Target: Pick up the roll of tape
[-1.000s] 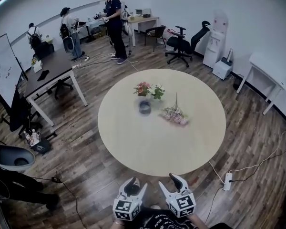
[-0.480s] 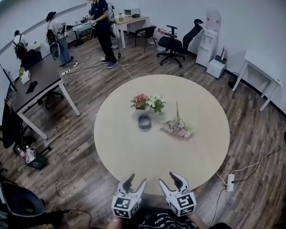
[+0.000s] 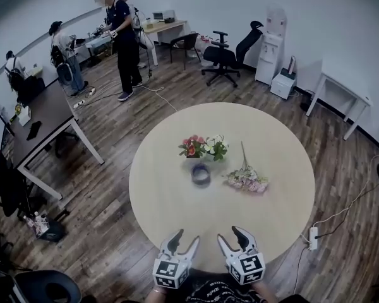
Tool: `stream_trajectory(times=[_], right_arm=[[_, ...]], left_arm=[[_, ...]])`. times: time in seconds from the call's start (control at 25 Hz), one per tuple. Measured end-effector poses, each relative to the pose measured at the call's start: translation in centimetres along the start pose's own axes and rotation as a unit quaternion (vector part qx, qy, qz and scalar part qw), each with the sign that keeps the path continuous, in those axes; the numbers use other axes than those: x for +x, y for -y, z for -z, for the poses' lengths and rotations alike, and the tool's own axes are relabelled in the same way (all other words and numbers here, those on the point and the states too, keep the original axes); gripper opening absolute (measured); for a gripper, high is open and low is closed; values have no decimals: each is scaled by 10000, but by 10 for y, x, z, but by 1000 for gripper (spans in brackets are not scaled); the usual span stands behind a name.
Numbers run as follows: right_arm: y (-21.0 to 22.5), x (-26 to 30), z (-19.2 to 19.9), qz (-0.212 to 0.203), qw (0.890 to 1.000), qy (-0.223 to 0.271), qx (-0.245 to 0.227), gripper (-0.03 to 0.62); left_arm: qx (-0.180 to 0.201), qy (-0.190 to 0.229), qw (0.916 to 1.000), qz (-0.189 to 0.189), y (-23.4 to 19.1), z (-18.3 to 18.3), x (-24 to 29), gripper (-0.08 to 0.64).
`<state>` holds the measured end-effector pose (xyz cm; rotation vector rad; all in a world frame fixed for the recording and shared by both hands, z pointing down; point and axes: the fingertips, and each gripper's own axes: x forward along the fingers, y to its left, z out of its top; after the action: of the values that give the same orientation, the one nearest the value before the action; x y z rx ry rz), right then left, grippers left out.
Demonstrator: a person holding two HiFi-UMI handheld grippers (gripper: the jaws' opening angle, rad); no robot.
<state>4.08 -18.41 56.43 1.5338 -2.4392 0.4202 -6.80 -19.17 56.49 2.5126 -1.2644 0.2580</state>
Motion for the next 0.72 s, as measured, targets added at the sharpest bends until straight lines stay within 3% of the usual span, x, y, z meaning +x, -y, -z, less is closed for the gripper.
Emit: stream_trajectory(times=[0.12,0.28,0.56,0.72], right_arm=[[-2,19,-4,102,9998,-68,-171,222],[2,37,-18,85,9999,-72,101,222],[27,69,-51,-10,9992,-198,355,216],[39,91,-66,-115,9990,-336,260,209]], left_arm=[[-59,-36,10000,-18,-24,-5,7,253],[-109,3,9999,-91,-46,-10,16,253],[-253,-49,9995,-200,-51,-17,25,253],[-240,-94,9992,-294,-51,-18,24,253]])
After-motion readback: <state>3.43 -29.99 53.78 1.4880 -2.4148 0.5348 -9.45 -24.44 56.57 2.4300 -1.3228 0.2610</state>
